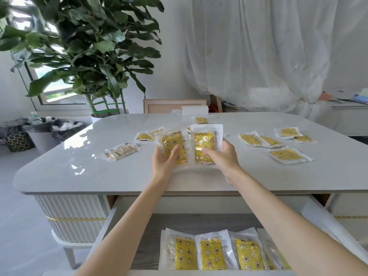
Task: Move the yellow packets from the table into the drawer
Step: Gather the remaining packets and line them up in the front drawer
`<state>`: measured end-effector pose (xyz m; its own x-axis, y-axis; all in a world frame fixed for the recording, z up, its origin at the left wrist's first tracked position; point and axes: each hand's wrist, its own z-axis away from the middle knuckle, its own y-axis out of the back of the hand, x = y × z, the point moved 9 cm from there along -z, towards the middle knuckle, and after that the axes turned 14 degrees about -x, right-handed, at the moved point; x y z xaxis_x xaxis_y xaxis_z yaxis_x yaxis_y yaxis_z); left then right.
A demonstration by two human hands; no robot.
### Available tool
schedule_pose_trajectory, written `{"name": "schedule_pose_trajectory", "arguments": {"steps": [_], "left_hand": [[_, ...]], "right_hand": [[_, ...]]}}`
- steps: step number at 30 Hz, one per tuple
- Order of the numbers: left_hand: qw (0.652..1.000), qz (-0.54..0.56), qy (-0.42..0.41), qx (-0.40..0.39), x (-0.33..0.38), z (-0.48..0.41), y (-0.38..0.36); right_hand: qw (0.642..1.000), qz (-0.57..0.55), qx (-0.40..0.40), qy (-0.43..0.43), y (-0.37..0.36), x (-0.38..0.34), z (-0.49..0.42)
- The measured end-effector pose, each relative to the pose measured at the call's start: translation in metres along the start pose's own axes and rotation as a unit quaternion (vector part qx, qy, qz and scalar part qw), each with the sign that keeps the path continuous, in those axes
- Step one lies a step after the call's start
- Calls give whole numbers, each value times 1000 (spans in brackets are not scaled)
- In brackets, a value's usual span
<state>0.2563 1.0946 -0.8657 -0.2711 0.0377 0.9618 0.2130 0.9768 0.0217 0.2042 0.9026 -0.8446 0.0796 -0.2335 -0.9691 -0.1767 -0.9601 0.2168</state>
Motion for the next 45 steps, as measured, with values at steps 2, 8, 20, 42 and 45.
{"name": "schedule_pose_trajectory", "arguments": {"steps": [2, 8, 20, 42, 45], "left_hand": [[1000, 3, -11, -10, 11, 11, 2], [997, 48, 17, -62, 27, 42, 30], [959, 59, 186, -206, -5, 120, 70], [691, -541, 347, -332, -108, 110, 85], [663, -568, 318, -368, -113, 110, 80]], "right_hand": [[1000, 1, -17, 8, -2, -13, 2], [997, 14, -80, -2, -31, -39, 22], [952, 78, -271, -119, -91, 2, 76], [878, 54, -366, -303, -136, 131, 83], [879, 72, -370, -290, -147, 132, 77]]}}
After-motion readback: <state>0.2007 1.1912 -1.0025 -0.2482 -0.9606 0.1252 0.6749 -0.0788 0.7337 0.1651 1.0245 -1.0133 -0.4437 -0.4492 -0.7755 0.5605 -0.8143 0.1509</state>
